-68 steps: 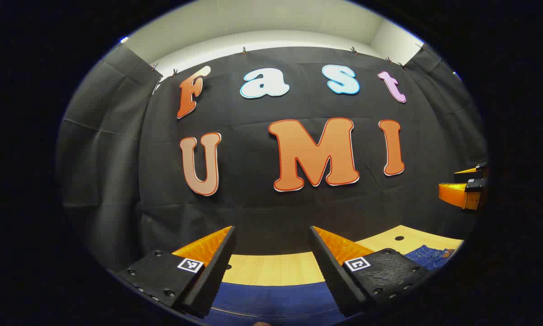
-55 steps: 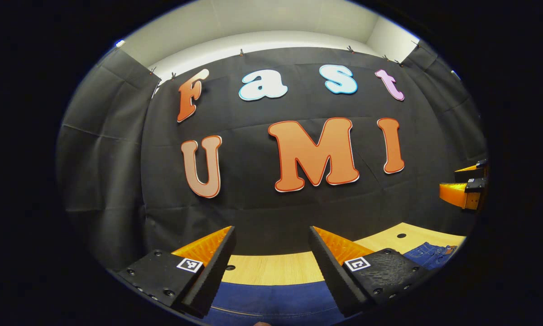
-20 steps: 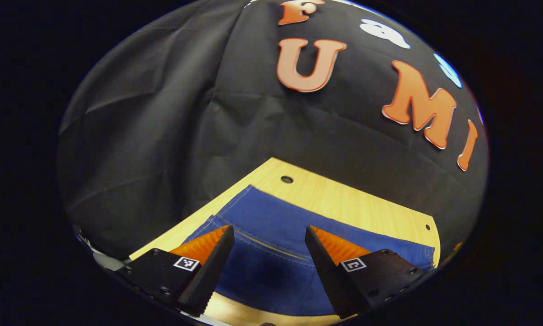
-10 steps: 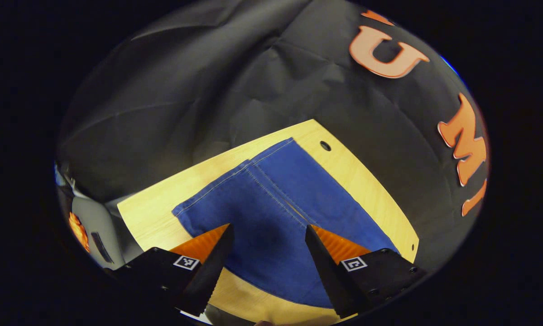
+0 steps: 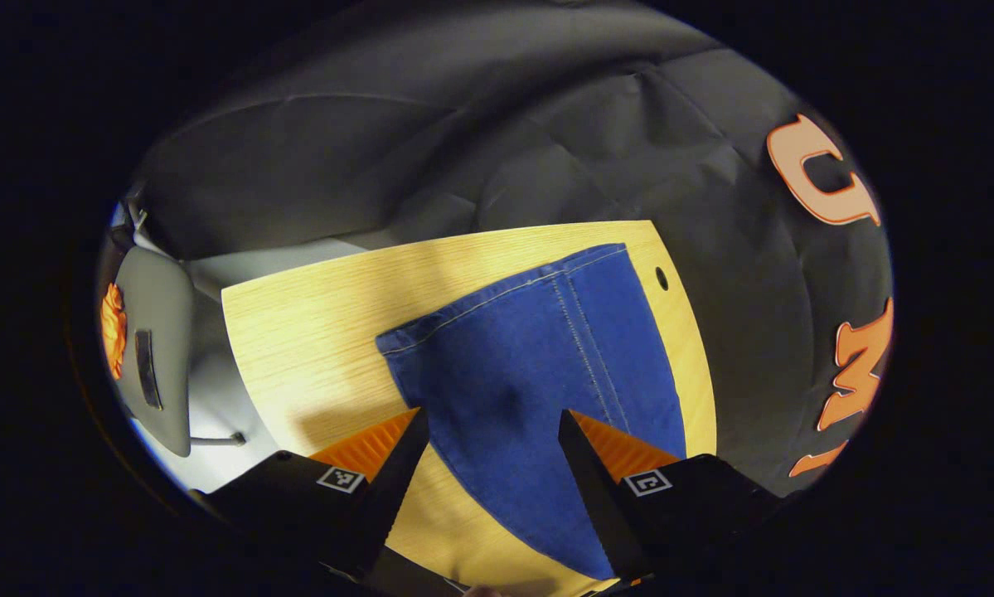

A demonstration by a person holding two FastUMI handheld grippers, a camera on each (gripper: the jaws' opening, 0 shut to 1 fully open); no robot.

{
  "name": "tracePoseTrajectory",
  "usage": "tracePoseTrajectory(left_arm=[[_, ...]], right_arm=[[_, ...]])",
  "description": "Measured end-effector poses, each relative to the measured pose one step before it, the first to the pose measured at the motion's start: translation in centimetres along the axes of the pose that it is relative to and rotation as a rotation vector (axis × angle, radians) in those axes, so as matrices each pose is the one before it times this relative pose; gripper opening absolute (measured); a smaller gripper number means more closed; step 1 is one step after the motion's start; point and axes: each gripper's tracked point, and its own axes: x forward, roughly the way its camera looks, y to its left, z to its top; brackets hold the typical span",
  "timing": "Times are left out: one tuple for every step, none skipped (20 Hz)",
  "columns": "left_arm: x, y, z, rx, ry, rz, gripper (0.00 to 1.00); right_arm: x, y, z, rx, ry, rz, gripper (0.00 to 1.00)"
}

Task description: Grasp the waist and the cuffs of the jeans and fold them to make the two legs overlap; first hold the waist and fold one-third of the jeans toward the cuffs, then hold the cuffs and fold the remaining one-third in the same direction to finish folding.

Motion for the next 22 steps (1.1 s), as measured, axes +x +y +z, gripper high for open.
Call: tracePoseTrajectory(left_arm=[[-0.078, 0.407, 0.144, -0.00715, 0.00887, -0.00372, 0.98], [0.145, 0.253, 0.237, -0.0067, 0.00773, -0.00696, 0.98], [0.216, 0.346, 0.216, -0.00622, 0.01065, -0.00885, 0.98], [0.111, 0.134, 0.094, -0.01089, 0.00993, -0.02011, 0.98], [0.563, -0.415, 0.6, -0.01029, -0.00746, -0.03761, 0.94], [0.137, -0.101, 0.069, -0.00669, 0.01054, -0.02705, 0.94], [0.494, -0.136, 0.116, -0.00166, 0.00852, -0.02829, 0.94], [0.319, -0.231, 0.146, 0.0044, 0.00995, -0.02258, 0.94], [0.451, -0.5, 0.245, -0.00008, 0.00738, -0.03036, 0.93], [0.439, -0.431, 0.074, 0.0008, 0.00634, -0.03192, 0.93], [0.511, -0.311, 0.16, -0.00876, 0.0052, -0.03025, 0.92], [0.703, -0.555, 0.267, -0.01368, 0.00213, -0.03125, 0.9], [0.571, -0.412, 0.143, -0.02116, -0.00324, -0.02355, 0.89], [0.817, -0.309, 0.25, -0.02712, -0.00535, -0.01674, 0.88], [0.757, -0.115, 0.043, -0.02617, -0.00343, -0.00531, 0.83], [0.902, -0.012, -0.068, -0.02259, -0.00168, -0.00638, 0.78], [0.595, 0.328, -0.306, -0.02036, 0.00964, 0.00792, 0.64], [0.338, 0.745, -0.091, -0.01663, 0.00158, 0.01325, 0.57], [0.065, 0.074, -0.081, -0.01276, -0.00077, 0.00957, 0.33], [0.124, -0.057, 0.172, 0.00043, -0.02071, 0.00541, 0.24], [-0.456, 0.057, -0.223, 0.02469, 0.0055, 0.01308, 0.15], [-2.579, 0.506, 0.0, 0.012, -0.02531, 0.04948, 0.15]], right_arm=[[-0.002, 0.101, -0.332, 0.01613, 0.00219, 0.00138, 0.97], [0.051, 0.135, -0.307, 0.0113, 0.0024, -0.00099, 0.97], [-0.09, 0.051, -0.375, 0.0091, -0.00209, -0.00321, 0.97], [-0.043, 0.168, -0.336, 0.00486, -0.00004, -0.00358, 0.97], [0.006, 0.023, -0.413, 0.00707, -0.00193, -0.00877, 0.97], [0.025, 0.297, -0.43, 0.00555, -0.00019, -0.00217, 0.97], [-0.091, 0.165, -0.427, 0.00787, -0.0015, -0.00795, 0.97], [-0.007, 0.447, -0.445, 0.00482, -0.00434, 0.00317, 0.97], [0.026, 0.315, -0.565, 0.00375, -0.00086, -0.00531, 0.97], [-0.13, 0.313, -0.653, 0.00338, 0.00155, 0.00178, 0.97], [-0.138, 0.227, -0.615, 0.00186, 0.00705, -0.00332, 0.97], [-0.139, 0.349, -0.374, 0.00408, -0.00012, 0.00275, 0.97], [-0.206, 0.279, -0.166, 0.00603, 0.00026, 0.00207, 0.97], [-0.154, 0.092, 0.014, 0.00644, -0.0047, 0.00279, 0.97], [-0.143, -0.019, 0.248, 0.00696, -0.00328, 0.0017, 0.97], [-0.23, -0.229, 0.438, 0.00962, -0.00827, -0.00001, 0.97], [-0.203, -0.325, 0.582, 0.01082, -0.00425, 0.00009, 0.97], [-0.035, -0.538, 0.693, 0.01328, -0.00295, -0.00458, 0.97], [-0.006, -0.51, 0.835, 0.00959, -0.00633, 0.00385, 0.97], [0.128, -0.761, 0.967, 0.01014, -0.0101, -0.00765, 0.97], [0.245, -0.832, 0.952, 0.01067, -0.00781, -0.00727, 0.97], [0.196, -0.898, 0.72, 0.0153, -0.0036, -0.01138, 0.97]])
